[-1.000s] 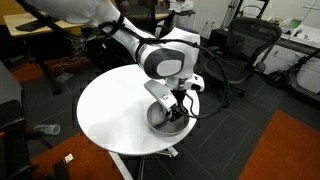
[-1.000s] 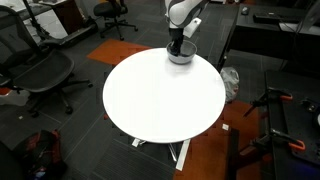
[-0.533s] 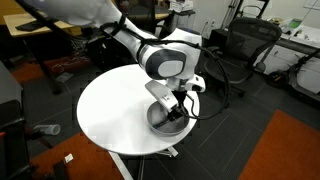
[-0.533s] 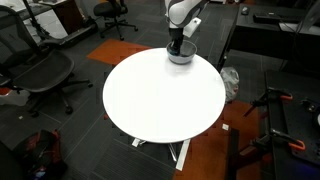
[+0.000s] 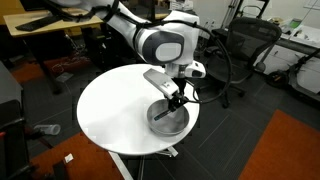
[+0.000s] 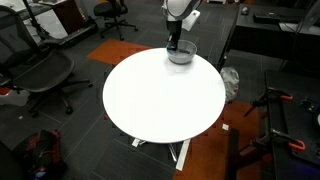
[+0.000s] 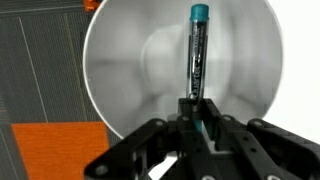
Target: Put the marker in the white bowl then remove it and put it on the table
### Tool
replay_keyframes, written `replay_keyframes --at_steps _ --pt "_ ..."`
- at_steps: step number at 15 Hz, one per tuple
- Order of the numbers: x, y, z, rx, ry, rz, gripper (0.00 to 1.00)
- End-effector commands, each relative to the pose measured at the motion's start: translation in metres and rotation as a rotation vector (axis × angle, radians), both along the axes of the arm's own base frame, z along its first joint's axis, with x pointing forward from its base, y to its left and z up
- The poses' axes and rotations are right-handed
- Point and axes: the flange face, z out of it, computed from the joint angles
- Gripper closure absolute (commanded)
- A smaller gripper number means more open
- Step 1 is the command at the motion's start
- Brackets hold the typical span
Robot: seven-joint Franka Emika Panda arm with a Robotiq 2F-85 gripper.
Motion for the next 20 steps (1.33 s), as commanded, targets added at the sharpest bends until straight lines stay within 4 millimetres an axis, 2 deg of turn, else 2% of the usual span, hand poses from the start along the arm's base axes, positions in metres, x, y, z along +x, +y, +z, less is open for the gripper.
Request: replay_keyframes --at_steps 1,4,6,9,15,20 --pt "-0.013 0.018 0.043 -0.025 -0.008 0.047 0.95" --pt "-0.018 0.039 0.073 -0.029 -0.036 0.083 0.95" --pt "-0.022 0.06 0.088 -0.02 -0.044 0.123 0.95" --pt "-0.025 0.096 0.1 -0.015 -0.05 0.202 0.95" --pt "-0.012 0.167 0.089 -0.038 -0.093 0.418 0.95" --pt "0.013 0.197 0.069 -0.035 -0.151 0.529 0.95"
